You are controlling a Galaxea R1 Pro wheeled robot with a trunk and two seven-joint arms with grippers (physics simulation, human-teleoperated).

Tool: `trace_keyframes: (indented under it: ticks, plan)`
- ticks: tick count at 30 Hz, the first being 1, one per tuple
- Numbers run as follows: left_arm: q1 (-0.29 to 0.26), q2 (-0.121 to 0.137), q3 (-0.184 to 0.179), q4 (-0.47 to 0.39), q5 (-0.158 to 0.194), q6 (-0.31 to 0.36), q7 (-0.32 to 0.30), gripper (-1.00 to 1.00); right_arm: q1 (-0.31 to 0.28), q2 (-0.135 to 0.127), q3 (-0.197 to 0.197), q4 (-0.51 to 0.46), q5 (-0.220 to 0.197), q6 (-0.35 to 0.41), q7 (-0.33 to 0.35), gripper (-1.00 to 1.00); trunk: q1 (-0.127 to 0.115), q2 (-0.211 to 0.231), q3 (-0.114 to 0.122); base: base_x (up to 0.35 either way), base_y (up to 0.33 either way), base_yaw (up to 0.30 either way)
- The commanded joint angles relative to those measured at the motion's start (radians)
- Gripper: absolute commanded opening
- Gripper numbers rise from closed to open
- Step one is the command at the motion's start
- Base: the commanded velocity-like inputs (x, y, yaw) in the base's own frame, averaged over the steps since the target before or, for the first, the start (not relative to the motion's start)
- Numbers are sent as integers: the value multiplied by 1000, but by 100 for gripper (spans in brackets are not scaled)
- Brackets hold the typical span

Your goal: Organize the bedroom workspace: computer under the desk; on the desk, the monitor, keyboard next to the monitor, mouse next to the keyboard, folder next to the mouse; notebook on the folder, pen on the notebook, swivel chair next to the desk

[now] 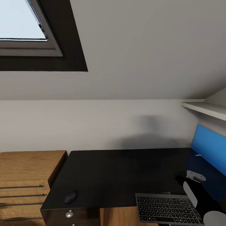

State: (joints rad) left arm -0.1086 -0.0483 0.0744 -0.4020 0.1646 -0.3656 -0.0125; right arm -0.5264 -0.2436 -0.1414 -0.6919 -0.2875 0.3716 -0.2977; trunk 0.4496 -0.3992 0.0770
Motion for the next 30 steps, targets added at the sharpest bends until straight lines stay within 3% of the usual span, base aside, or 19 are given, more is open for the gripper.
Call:
trace_keyframes:
  ticks: [1, 30]
  plan:
    - [0, -1, 4, 1, 1, -3, -1, 100, 0, 0, 1, -1, -11, 3, -6, 100, 0, -1, 0, 0, 0, 0]
    - [0, 3, 7, -4, 1, -2, 0, 100, 0, -6, -3, 40, -8, 9, -14, 100, 0, -1, 0, 0, 0, 0]
